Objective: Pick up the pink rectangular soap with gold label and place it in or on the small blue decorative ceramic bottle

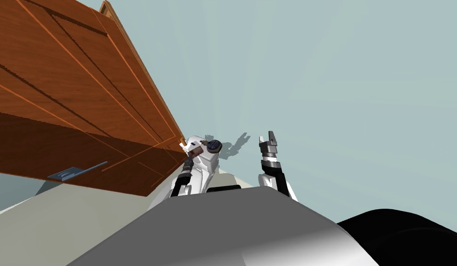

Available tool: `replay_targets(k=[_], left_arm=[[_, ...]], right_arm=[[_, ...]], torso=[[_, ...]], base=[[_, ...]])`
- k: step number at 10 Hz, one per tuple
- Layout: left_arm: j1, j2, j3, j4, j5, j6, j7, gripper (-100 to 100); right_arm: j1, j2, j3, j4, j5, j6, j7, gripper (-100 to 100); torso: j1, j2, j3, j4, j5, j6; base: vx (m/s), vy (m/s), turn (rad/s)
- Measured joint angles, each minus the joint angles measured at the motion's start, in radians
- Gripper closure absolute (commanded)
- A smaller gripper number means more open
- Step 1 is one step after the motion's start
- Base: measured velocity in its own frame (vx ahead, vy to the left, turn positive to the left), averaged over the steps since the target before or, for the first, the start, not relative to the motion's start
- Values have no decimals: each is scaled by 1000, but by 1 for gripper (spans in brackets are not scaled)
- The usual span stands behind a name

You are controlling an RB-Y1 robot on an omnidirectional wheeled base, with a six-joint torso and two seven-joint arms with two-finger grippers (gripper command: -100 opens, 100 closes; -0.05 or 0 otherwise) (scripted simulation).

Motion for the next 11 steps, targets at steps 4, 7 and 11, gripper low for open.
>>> replay_targets(k=[4, 7, 11], left_arm=[[-77, 53, 1, 38, 12, 25, -9, 100], [-142, 81, 4, 55, 22, 57, -8, 100], [-227, 108, 6, 102, 29, 79, -6, 100]], right_arm=[[0, 0, 0, 0, 0, 0, 0, 0], [0, 0, 0, 0, 0, 0, 0, 0], [0, 0, 0, 0, 0, 0, 0, 0]], torso=[[-2, 2, 2, 2, -1, 1], [-2, 3, 2, 2, 0, 1], [-5, 2, 3, 3, -1, 2]], base=[[-97, -2, 77], [-97, -6, 67], [-72, -30, 52]])
